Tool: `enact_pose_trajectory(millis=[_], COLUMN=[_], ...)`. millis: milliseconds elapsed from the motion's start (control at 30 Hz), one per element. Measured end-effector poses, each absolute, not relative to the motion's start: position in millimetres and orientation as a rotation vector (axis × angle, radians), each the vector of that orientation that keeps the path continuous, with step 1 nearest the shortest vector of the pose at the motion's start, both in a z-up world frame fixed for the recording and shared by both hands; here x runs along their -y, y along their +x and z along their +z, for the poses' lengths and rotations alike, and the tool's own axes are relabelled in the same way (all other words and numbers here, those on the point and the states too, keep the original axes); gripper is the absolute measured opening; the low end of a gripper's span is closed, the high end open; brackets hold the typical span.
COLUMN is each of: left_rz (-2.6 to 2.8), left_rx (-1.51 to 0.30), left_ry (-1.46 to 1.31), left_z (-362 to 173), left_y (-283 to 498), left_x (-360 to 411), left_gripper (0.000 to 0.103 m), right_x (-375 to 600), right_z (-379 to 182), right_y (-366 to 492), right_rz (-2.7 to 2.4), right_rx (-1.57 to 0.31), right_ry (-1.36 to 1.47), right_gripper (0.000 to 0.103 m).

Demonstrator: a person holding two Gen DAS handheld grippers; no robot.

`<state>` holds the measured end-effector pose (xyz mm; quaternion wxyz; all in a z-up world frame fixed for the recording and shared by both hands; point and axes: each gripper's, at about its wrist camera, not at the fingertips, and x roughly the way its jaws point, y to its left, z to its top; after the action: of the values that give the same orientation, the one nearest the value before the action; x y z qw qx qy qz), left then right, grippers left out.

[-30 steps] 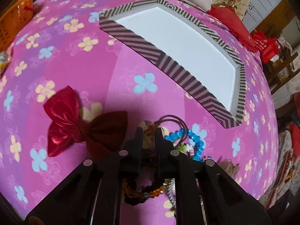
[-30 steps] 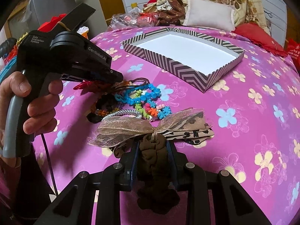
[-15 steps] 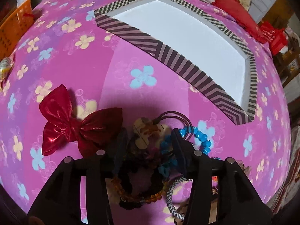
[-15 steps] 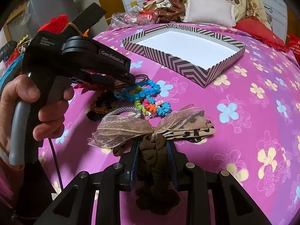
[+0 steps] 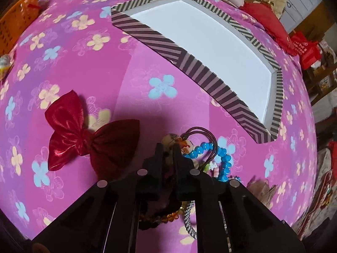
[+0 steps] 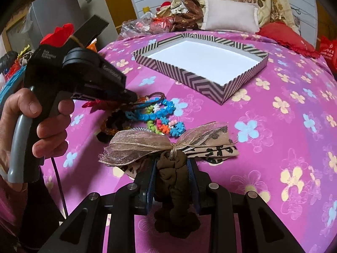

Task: Organize jewelry
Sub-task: 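Lift both held items and carry them toward the white tray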

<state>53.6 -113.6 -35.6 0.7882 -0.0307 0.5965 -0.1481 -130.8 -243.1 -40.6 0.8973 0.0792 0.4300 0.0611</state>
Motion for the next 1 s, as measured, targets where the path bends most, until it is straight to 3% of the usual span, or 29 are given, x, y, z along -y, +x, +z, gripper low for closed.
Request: enact_pose_trajectory(millis=[200, 267, 333, 700, 900, 1000], left_rz=[-0.334, -0.340, -0.342, -0.210, -0.199, -0.196], left_rx=[-1.303, -1.305, -1.302, -1.302, -1.270, -1.259], left_ry=[-0.108, -0.122, -0.135, -0.046, 0.036, 0.049], left_z=[-37.8, -36.1, -34.2, -40.4, -42.4, -42.9], left_y=[50.4, 50.9, 52.0, 56.3, 49.7, 50.0], left_x=[107.9, 109.8, 113.6, 138.5, 155.9, 152.8], left_gripper=[0.012, 0.027, 0.035, 0.036, 0.042, 0.034], right_x=[243.5, 243.6, 244.4, 256.6, 257.1, 257.8], right_z=[-40.7, -41.2, -41.4, -43.1, -42.3, -38.9], right_y=[-133.3, -133.6, -134.5, -137.0, -137.6, -139.7], right_rz=[0.120, 0.120, 0.121, 0.127, 0.135, 0.130], right_rx=[-0.897, -0.900, -0.900, -0.892, -0.884, -0.870], right_ry=[0.167, 0.168, 0.172, 0.216, 0.219, 0.218], right_gripper=[0.028, 0.028, 0.028, 0.028, 0.028, 0.028])
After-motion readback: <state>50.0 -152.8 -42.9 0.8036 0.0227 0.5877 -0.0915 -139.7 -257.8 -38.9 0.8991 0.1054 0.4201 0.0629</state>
